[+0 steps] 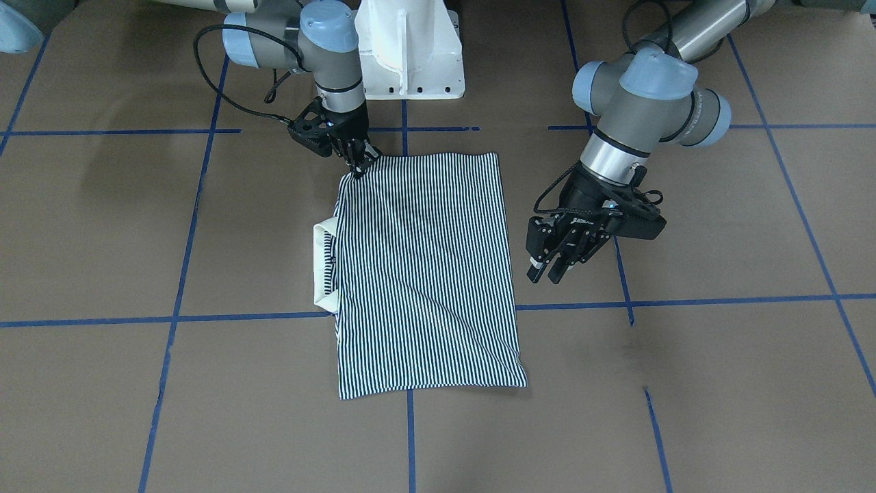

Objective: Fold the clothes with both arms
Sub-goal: 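Lower the right gripper to the shirt's near corner by the collar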

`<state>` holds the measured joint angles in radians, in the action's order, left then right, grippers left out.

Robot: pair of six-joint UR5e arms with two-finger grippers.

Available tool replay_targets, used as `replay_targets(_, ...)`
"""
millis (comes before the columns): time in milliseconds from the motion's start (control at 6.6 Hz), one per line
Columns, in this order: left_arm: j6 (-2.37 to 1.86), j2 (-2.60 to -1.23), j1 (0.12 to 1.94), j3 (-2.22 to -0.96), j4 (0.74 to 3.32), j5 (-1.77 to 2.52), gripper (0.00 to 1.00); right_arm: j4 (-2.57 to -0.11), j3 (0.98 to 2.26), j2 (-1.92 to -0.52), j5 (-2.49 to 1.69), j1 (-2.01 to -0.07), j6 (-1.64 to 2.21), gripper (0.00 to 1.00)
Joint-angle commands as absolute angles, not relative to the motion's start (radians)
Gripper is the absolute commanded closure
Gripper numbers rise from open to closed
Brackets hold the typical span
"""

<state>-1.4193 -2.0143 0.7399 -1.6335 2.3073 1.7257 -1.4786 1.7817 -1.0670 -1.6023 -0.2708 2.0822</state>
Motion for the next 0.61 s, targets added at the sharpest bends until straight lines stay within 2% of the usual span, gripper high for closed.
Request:
replay_targets(0, -1.454, -2.005, 0.739, -1.635, 2.307, 1.726, 0.53, -1.48, 1.793, -1.065, -1.605, -0.279, 2.079, 1.0)
replay_targets(152, -1.557, -1.978, 0.724, -1.69, 2.281, 1.724, 0.53, -1.479, 1.821, -1.071, -1.606, -0.284, 2.079, 1.0)
replay_targets(303, -1.648, -1.894, 0.634, -1.835, 2.217, 1.711, 0.5, -1.479, 1.835, -1.072, -1.606, -0.285, 2.079, 1.0)
replay_targets(455, -1.752, -1.847, 0.526, -1.921, 2.166, 1.636, 0.46, -1.476, 1.833, -1.072, -1.608, -0.285, 2.077, 1.0)
